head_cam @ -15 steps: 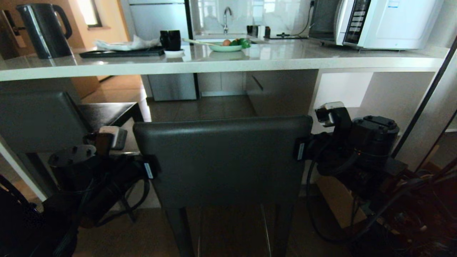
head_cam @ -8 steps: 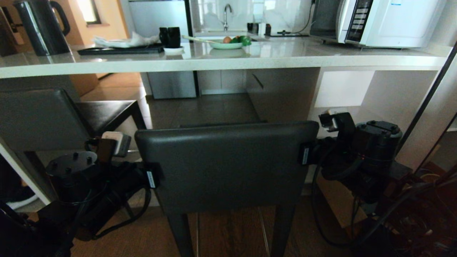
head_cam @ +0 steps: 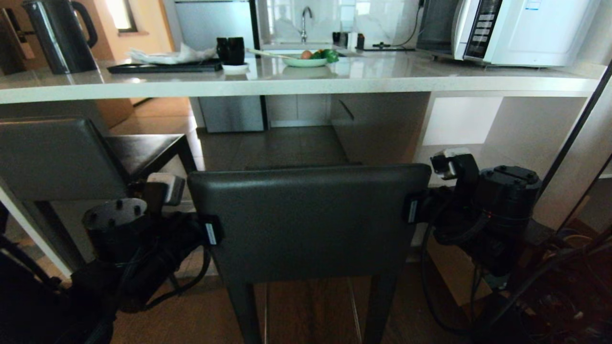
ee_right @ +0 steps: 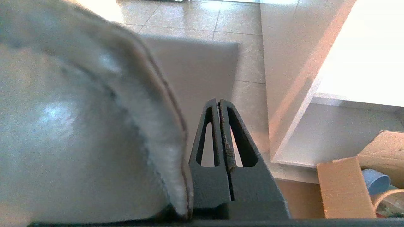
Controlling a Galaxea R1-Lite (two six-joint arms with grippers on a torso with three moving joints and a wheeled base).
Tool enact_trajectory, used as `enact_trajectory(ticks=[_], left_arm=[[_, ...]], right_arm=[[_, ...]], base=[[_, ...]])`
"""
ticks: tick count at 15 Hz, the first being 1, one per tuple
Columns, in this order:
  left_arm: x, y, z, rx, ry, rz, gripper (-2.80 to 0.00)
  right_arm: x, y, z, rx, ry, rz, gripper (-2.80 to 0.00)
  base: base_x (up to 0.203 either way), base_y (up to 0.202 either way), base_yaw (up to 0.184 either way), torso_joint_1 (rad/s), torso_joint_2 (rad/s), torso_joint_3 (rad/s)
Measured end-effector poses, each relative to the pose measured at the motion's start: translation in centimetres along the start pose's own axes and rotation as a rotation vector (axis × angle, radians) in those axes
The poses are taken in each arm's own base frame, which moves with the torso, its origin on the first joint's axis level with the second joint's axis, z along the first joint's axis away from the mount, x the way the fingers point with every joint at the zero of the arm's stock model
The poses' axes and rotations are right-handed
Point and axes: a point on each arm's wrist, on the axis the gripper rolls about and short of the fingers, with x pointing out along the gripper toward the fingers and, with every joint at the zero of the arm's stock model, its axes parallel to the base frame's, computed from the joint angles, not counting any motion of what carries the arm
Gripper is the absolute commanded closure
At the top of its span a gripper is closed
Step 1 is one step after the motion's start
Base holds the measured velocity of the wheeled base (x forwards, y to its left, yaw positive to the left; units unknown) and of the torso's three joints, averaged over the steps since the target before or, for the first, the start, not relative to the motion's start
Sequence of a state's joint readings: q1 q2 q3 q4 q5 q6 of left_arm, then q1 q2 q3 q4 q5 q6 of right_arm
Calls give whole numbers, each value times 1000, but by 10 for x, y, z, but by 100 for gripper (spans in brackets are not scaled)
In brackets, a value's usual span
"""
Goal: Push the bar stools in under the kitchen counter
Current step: Push the gray chair back under the dining table
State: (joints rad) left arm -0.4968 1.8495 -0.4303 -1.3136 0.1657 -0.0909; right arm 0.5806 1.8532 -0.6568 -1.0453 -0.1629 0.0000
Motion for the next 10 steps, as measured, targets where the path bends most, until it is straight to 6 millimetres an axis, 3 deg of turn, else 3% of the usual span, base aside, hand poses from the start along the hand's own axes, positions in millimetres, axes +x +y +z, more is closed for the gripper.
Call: enact_trajectory(ticks=[4, 10], left_arm=[[20, -3, -6, 16, -5, -1, 0], [14, -2, -9, 22, 22, 0, 0]], right_arm=[[-3, -1, -3, -2, 7, -3, 0], [8, 1, -3, -2, 2, 5, 0]], base=[[0, 0, 0, 0, 0, 0], [0, 0, 0, 0, 0, 0]])
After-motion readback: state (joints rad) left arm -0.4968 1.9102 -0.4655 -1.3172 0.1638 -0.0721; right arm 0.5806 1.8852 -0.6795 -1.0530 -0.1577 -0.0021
